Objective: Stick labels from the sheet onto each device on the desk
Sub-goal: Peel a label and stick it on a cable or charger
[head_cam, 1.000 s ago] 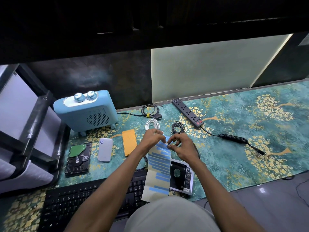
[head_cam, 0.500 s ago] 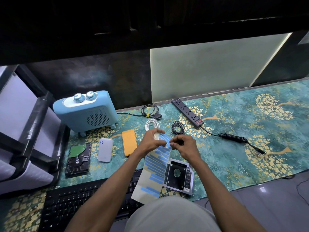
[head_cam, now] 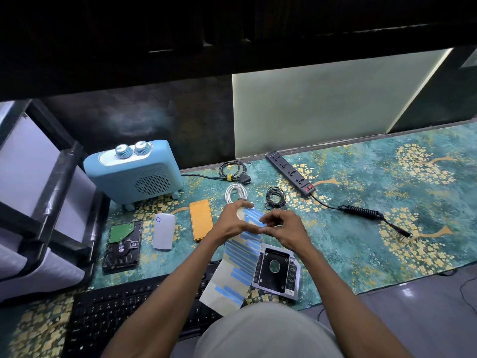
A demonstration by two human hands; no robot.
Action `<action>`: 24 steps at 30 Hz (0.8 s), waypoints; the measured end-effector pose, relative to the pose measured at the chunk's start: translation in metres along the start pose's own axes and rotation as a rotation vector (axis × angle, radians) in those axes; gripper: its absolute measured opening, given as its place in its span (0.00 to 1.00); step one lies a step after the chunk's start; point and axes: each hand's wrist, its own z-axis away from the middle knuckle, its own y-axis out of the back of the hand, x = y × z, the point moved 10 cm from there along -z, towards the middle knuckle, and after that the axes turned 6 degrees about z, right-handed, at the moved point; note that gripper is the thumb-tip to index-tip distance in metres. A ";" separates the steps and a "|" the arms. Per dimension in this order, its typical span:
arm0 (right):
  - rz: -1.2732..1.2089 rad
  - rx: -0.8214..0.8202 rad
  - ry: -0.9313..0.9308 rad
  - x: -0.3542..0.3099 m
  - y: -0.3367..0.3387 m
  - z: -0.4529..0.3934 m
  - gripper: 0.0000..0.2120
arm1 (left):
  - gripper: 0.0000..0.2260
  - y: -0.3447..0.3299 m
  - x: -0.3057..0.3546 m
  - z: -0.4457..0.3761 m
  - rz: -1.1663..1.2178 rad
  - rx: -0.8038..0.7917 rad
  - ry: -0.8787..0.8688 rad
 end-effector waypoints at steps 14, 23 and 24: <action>-0.051 -0.038 0.007 0.002 0.002 0.003 0.07 | 0.32 -0.004 0.018 0.000 -0.100 -0.057 -0.081; -0.081 0.150 -0.035 0.012 0.025 0.006 0.07 | 0.32 -0.008 0.009 -0.005 -0.055 -0.014 -0.056; -0.117 0.183 -0.052 0.015 0.031 0.008 0.07 | 0.31 -0.009 0.008 -0.006 -0.046 -0.007 -0.059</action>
